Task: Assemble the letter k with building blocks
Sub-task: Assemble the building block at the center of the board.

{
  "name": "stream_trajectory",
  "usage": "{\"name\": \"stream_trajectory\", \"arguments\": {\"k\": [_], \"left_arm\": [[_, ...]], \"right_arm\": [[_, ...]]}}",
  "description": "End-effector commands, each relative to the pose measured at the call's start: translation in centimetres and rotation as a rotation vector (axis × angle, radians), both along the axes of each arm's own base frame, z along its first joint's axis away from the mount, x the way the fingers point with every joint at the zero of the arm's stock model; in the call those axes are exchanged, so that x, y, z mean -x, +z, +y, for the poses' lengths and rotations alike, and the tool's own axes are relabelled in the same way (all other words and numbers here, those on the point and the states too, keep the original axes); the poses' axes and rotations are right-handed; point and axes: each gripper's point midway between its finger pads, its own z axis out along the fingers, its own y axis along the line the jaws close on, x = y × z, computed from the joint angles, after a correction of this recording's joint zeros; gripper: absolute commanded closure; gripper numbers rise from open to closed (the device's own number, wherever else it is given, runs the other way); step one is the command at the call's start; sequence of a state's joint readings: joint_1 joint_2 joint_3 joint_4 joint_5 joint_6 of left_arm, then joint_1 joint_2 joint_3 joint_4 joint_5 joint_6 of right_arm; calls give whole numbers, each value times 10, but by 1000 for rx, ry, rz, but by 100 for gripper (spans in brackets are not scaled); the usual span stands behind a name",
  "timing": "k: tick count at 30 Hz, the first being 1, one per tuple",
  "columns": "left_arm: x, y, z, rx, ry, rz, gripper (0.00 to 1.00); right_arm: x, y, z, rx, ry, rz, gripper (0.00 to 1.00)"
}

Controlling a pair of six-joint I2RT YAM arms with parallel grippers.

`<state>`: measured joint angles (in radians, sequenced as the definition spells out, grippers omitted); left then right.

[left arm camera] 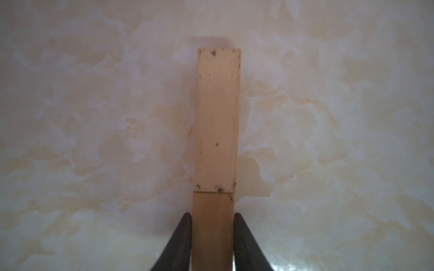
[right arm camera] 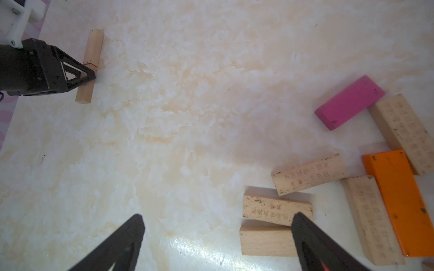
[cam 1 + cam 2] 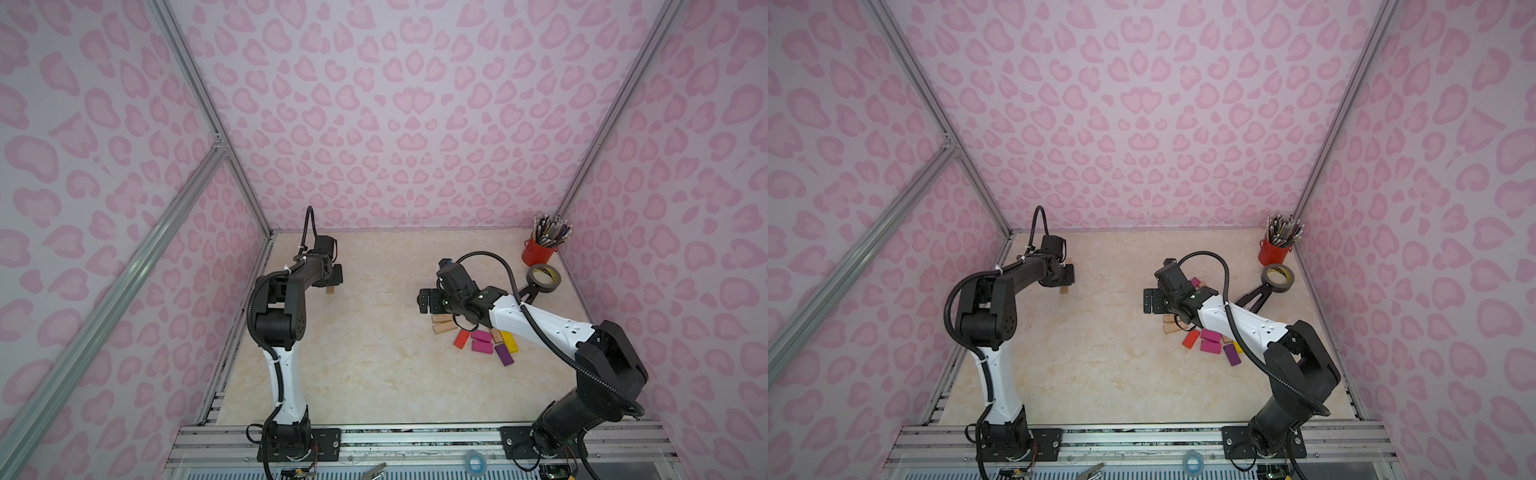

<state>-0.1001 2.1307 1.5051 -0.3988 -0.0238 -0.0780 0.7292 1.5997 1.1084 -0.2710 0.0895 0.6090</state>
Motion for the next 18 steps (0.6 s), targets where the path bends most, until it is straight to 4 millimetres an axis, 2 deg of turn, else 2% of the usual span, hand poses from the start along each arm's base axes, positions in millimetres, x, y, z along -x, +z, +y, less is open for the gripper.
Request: {"name": "stream_trajectory", "arguments": {"k": [1,12,18], "left_arm": [[-3,1,-2,10,0,-5,67],[-3,4,0,5,10,-9,65],[-4,14,4,-3,36,-29,61]], "right_arm": [[1,-2,0,5,-2,8,1],[0,-1,-1,4,-5,5,1],[0,2,-3,2,-11,-3,1]]}}
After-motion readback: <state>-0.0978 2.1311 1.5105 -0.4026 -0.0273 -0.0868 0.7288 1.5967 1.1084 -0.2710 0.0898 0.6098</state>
